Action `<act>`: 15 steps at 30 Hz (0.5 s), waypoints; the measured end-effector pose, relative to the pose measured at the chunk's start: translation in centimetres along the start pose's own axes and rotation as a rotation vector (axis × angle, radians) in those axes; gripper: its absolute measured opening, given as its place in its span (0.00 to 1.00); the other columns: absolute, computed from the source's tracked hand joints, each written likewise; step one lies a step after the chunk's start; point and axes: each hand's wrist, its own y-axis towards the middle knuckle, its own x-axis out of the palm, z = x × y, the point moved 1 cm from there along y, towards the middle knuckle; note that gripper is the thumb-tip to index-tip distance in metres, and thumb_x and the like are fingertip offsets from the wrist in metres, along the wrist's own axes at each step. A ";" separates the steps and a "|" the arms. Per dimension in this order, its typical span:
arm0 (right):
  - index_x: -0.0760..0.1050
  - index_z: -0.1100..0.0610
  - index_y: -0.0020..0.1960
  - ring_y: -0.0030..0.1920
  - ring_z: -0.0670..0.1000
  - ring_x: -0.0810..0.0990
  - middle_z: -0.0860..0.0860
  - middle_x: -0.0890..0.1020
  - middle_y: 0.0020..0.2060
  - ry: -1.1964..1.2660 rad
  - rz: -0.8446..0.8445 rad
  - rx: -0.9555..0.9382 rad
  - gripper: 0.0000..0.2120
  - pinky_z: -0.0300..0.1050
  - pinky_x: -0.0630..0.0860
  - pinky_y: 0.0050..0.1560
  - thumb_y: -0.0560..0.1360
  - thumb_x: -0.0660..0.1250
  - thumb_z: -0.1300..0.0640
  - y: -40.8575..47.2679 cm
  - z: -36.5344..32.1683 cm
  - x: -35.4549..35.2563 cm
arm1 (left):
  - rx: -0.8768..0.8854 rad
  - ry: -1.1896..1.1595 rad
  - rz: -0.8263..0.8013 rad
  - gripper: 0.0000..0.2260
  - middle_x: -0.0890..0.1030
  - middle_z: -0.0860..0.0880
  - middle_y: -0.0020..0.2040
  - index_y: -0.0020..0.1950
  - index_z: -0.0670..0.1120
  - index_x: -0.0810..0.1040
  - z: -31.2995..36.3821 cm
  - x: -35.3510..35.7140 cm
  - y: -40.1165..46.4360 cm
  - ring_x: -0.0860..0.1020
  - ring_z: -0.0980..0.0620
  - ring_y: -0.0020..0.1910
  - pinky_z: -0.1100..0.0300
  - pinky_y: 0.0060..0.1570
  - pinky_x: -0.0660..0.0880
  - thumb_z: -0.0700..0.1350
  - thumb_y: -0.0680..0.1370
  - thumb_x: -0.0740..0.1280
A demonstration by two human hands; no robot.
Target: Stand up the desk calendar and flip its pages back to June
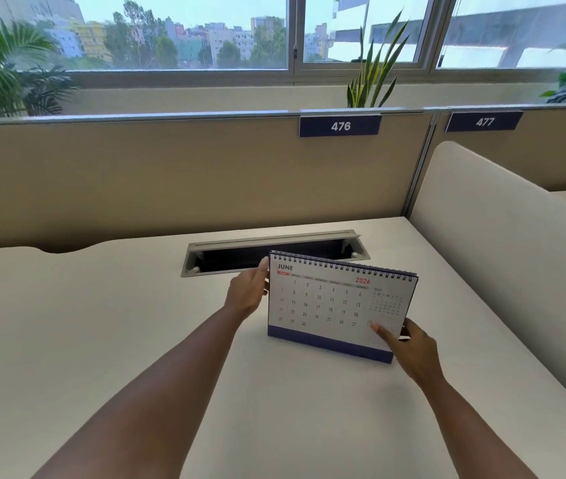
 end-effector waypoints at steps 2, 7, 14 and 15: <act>0.72 0.60 0.54 0.38 0.55 0.78 0.60 0.83 0.47 -0.063 0.135 -0.068 0.21 0.41 0.75 0.37 0.71 0.68 0.45 -0.4 -1.2 -0.9 | 0.099 0.107 0.119 0.22 0.84 0.41 0.50 0.50 0.41 0.80 0.5 -0.6 -0.4 0.80 0.43 0.50 0.50 0.51 0.74 0.51 0.82 0.50; 0.68 0.62 0.48 0.39 0.59 0.77 0.58 0.77 0.39 -0.153 0.452 -0.283 0.15 0.44 0.68 0.38 0.71 0.69 0.53 -1.5 -4.5 -2.1 | 0.362 0.597 0.339 0.17 0.81 0.42 0.58 0.63 0.43 0.75 1.9 -2.4 -1.7 0.77 0.43 0.57 0.52 0.54 0.73 0.47 0.81 0.54; 0.72 0.65 0.61 0.57 0.62 0.78 0.64 0.79 0.58 -0.142 0.514 -0.555 0.21 0.53 0.76 0.55 0.72 0.67 0.56 -3.4 -11.6 -3.3 | 0.640 0.995 0.448 0.28 0.59 0.43 0.77 0.76 0.42 0.54 5.8 -6.8 -4.6 0.52 0.45 0.77 0.46 0.76 0.49 0.47 0.78 0.56; 0.71 0.65 0.63 0.60 0.62 0.77 0.64 0.78 0.60 -0.142 0.501 -0.578 0.22 0.53 0.75 0.58 0.72 0.67 0.56 -3.7 -12.7 -3.3 | 0.671 1.022 0.485 0.29 0.58 0.42 0.77 0.76 0.41 0.53 6.3 -7.5 -4.8 0.52 0.45 0.77 0.46 0.76 0.48 0.46 0.77 0.56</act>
